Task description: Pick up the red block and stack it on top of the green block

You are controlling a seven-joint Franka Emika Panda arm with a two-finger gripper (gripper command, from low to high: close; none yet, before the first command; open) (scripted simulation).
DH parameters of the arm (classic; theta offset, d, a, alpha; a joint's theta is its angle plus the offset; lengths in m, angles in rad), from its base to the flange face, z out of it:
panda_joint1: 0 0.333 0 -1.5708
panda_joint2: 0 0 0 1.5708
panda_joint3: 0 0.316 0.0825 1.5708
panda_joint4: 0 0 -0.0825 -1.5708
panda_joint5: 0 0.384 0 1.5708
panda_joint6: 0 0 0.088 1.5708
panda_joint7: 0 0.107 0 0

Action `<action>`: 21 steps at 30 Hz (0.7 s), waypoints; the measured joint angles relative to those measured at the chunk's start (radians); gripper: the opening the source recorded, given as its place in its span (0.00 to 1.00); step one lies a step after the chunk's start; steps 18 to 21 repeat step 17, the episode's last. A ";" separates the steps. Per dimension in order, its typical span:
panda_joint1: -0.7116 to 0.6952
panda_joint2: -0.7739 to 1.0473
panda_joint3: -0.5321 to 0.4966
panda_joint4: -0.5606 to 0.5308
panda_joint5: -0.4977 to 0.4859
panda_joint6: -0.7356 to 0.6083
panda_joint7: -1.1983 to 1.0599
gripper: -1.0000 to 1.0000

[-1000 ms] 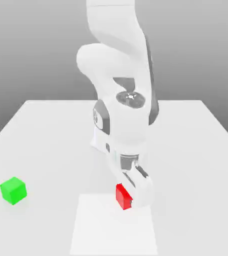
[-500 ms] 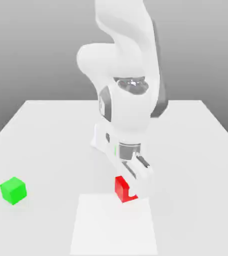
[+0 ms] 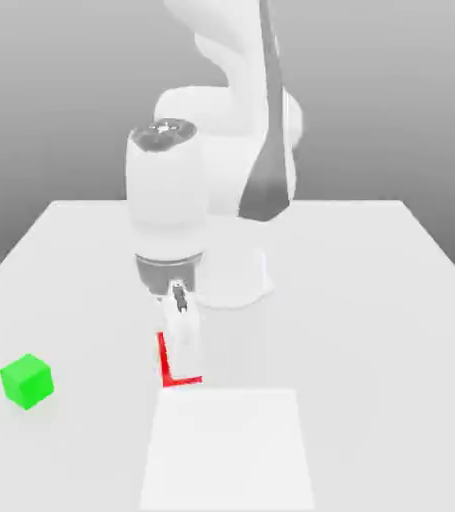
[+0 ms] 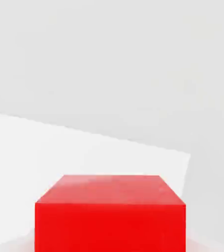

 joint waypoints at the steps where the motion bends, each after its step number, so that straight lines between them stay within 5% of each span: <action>1: -0.039 0.005 -0.023 0.015 -0.006 -0.011 -0.009 0.00; 8: -0.293 0.049 -0.148 0.118 -0.043 -0.071 -0.067 0.00; 13: -0.320 0.209 -0.115 0.135 -0.019 0.072 -0.092 0.00; 14: -0.322 0.234 -0.111 0.136 -0.013 0.096 -0.097 1.00; 21: -0.322 0.234 -0.111 0.136 -0.013 0.096 -0.097 1.00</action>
